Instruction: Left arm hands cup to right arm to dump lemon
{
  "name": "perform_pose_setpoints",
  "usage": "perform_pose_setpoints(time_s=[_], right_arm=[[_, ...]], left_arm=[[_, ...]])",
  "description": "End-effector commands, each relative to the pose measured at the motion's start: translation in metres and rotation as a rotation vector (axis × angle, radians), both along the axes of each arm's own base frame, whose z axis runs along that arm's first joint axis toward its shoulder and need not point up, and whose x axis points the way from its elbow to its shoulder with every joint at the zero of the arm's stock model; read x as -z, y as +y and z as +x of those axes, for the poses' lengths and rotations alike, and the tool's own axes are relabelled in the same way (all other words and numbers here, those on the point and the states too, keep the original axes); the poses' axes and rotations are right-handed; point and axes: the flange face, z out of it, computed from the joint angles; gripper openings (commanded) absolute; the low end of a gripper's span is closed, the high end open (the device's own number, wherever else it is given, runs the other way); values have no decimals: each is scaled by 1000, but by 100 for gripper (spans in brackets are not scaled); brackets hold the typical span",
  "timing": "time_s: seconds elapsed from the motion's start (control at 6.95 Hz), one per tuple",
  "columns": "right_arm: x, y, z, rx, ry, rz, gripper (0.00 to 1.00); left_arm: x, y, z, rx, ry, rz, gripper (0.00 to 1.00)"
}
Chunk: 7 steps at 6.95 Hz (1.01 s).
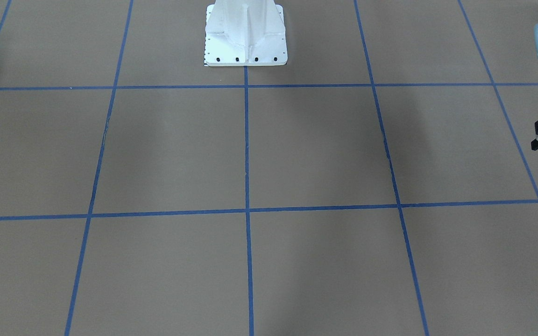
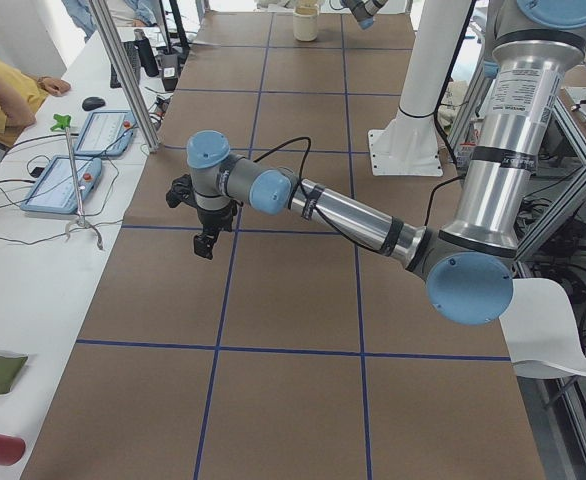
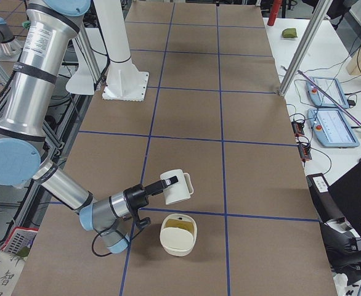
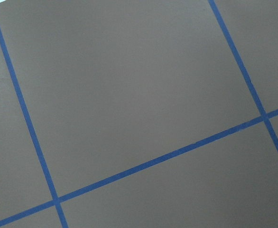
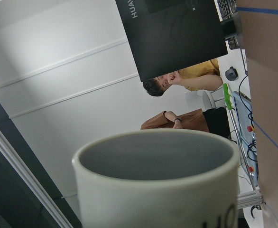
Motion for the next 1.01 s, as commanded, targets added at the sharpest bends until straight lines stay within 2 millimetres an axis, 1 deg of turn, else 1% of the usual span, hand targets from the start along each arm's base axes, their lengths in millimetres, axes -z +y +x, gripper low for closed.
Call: perform_pose_setpoints(time_s=[0.0, 0.29, 0.43, 0.58, 0.72, 0.86], right_arm=[[1, 0, -10, -23, 296, 64, 0], [3, -5, -21, -48, 579, 113, 0], [6, -8, -26, -74, 779, 148, 0], [4, -9, -28, -97, 912, 174, 0], [1, 0, -28, -67, 1022, 216, 0], [2, -1, -28, -55, 1176, 261, 0]], left_arm=[[-2, 1, 0, -1, -1, -2, 100], [-5, 3, -1, -1, -2, -7, 100], [-8, 4, -1, -1, -1, -12, 100], [-9, 4, -1, -1, -2, -13, 100], [-11, 4, -1, -1, -3, -18, 100], [-11, 4, -2, 0, -2, -16, 100]])
